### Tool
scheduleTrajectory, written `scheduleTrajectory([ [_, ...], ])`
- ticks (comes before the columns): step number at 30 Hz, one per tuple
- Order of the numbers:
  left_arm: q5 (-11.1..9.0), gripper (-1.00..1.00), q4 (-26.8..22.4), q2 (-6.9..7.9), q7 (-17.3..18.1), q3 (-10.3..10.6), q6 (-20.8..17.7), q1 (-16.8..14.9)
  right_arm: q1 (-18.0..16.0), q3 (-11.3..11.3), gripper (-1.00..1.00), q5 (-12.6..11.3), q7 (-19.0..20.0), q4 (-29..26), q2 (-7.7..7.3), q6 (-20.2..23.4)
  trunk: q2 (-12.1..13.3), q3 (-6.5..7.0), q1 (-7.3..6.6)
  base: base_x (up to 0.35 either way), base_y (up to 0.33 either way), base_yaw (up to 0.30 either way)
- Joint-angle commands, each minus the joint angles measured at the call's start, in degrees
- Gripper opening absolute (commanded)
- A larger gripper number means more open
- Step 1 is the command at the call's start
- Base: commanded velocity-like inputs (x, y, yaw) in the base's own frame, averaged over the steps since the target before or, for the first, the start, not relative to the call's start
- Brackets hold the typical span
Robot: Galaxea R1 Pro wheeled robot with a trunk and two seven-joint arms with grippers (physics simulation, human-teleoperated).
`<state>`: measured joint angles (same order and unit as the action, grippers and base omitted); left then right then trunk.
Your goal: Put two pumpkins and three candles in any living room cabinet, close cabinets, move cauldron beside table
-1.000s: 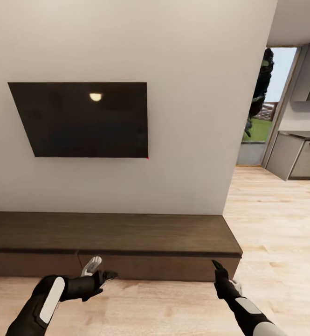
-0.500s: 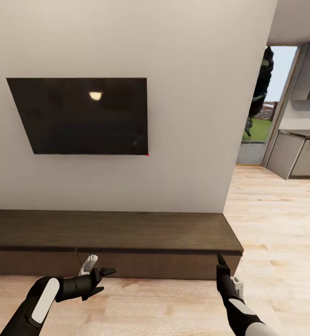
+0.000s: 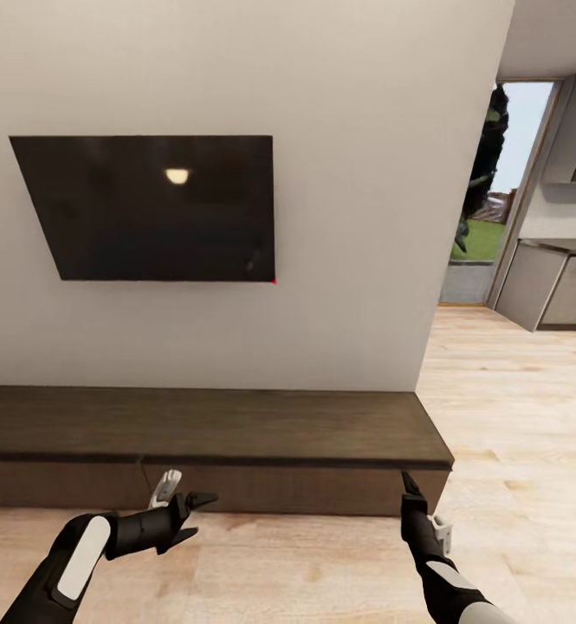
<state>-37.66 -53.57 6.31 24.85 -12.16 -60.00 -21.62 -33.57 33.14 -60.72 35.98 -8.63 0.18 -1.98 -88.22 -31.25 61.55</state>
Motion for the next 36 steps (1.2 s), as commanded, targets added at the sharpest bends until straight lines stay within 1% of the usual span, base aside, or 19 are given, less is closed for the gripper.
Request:
scheduleTrajectory([
  [1, -0.2, 1.0, 0.0, 0.11, 0.6, 0.0, 0.0, 0.0, 0.0, 0.0, 1.0, 0.0, 0.0, 0.0, 0.02, 0.1, -0.4, -0.18, 0.23, 0.0, 0.0, 0.0],
  [3, -0.5, 1.0, 0.0, 0.5, 2.1, 0.1, 0.0, 0.0, 0.0, 0.0, 1.0, 0.0, 0.0, 0.0, 0.06, 0.1, -1.2, -0.54, 0.67, 0.0, 0.0, 0.0],
  [7, -0.6, 1.0, 0.0, 0.71, 3.9, 0.2, 0.0, 0.0, 0.0, 0.0, 1.0, 0.0, 0.0, 0.0, 0.14, 0.1, -2.8, -1.26, 1.54, 0.0, 0.0, 0.0],
  [12, -0.6, 1.0, 0.2, 0.69, 4.4, 0.2, 0.0, 0.0, 0.0, 0.1, 1.0, -0.1, 0.1, 0.0, 0.05, 0.2, -4.8, -2.16, 2.64, 0.0, 0.0, 0.0],
  [17, -0.6, 1.0, 0.9, 0.75, 4.4, 0.1, 0.0, 0.0, 0.0, 0.1, 1.0, -0.1, 0.3, 0.0, 0.56, 0.2, -6.8, -3.06, 3.74, 0.0, 0.0, 0.0],
  [21, -0.6, 1.0, 1.1, 0.73, 4.4, 0.1, 0.0, 0.0, 0.0, 0.1, 1.0, -0.2, 0.7, 0.0, 0.35, 0.3, -8.4, -3.78, 4.62, 0.0, 0.0, 0.0],
  [29, -0.6, 1.0, 1.1, 0.98, 4.7, 0.0, 0.0, 0.0, 0.0, 0.0, 1.0, 0.1, 0.2, 0.0, 0.76, -0.2, -11.6, -5.21, 6.38, 0.0, 0.0, 0.0],
  [34, -0.6, 1.0, 1.1, 1.24, 6.6, 0.0, 0.0, 0.0, 0.0, 0.1, 1.0, -0.1, 0.6, 0.0, 0.52, 0.2, -13.7, -6.11, 7.47, 0.0, 0.0, 0.0],
  [36, -0.6, 1.0, 1.1, 1.59, 7.5, 0.1, 0.0, 0.0, 0.0, 0.1, 1.0, -0.2, 0.6, 0.0, 0.6, 0.2, -14.5, -6.47, 7.91, 0.0, 0.0, 0.0],
])
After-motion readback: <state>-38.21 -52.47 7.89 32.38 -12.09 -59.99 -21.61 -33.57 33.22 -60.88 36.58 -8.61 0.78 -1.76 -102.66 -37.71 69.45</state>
